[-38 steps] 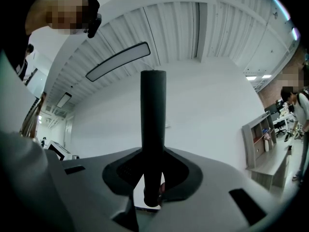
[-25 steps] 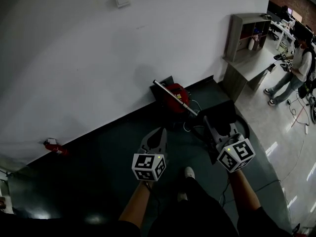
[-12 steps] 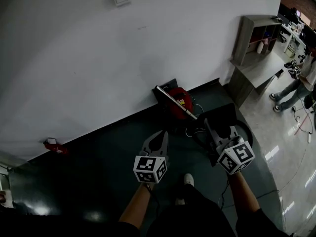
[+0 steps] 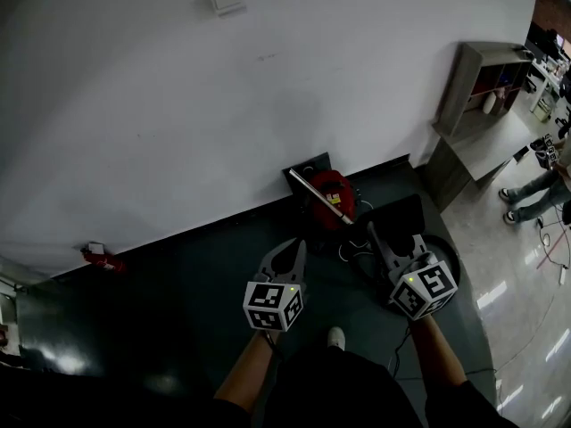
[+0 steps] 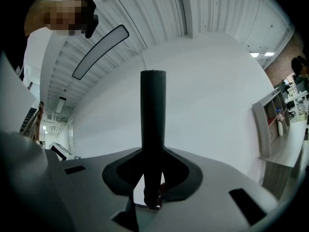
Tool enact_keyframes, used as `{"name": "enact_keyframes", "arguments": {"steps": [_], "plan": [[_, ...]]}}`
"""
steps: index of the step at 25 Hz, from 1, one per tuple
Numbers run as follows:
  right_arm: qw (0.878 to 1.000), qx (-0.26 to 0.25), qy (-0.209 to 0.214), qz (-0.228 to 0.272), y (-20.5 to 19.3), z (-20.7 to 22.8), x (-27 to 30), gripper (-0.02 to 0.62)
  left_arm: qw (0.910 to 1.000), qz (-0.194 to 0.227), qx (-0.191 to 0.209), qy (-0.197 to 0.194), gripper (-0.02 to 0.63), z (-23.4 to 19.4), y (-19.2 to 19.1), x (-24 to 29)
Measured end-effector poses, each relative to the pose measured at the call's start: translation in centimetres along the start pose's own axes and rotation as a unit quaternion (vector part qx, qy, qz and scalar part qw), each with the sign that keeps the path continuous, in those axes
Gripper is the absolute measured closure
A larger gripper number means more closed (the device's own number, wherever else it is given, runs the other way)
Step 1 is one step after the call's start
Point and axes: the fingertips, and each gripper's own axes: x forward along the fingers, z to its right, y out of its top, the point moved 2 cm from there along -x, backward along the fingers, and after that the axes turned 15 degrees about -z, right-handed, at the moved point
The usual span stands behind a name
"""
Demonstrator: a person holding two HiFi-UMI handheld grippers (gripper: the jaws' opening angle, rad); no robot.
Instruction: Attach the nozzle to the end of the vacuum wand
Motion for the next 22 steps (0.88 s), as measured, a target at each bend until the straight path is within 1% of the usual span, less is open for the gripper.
{"name": "enact_keyframes", "arguments": {"steps": [6, 11, 16, 22], "plan": [[1.0, 0.004, 0.016, -0.004, 0.6, 1.6, 2.9, 0.502, 0.9998, -0.001, -0.009, 0.018, 0.602, -1.9, 0.9, 1.6], [0.999, 0.015, 0.034, -0.001, 0.9, 1.9, 5.2, 0.502, 0.9995, -0.004, -0.018, 0.027, 0.603, -3.7, 1.2, 2.9], [0.999, 0.016, 0.029, -0.006, 1.0, 3.3, 8.3, 0.502, 0.9994, -0.012, -0.022, 0.025, 0.603, -6.0, 1.8, 5.5], [1.0, 0.018, 0.014, -0.016, 1.7, 5.3, 12.4, 0.502, 0.9993, -0.018, -0.029, 0.015, 0.603, -8.9, 3.2, 8.9]]}}
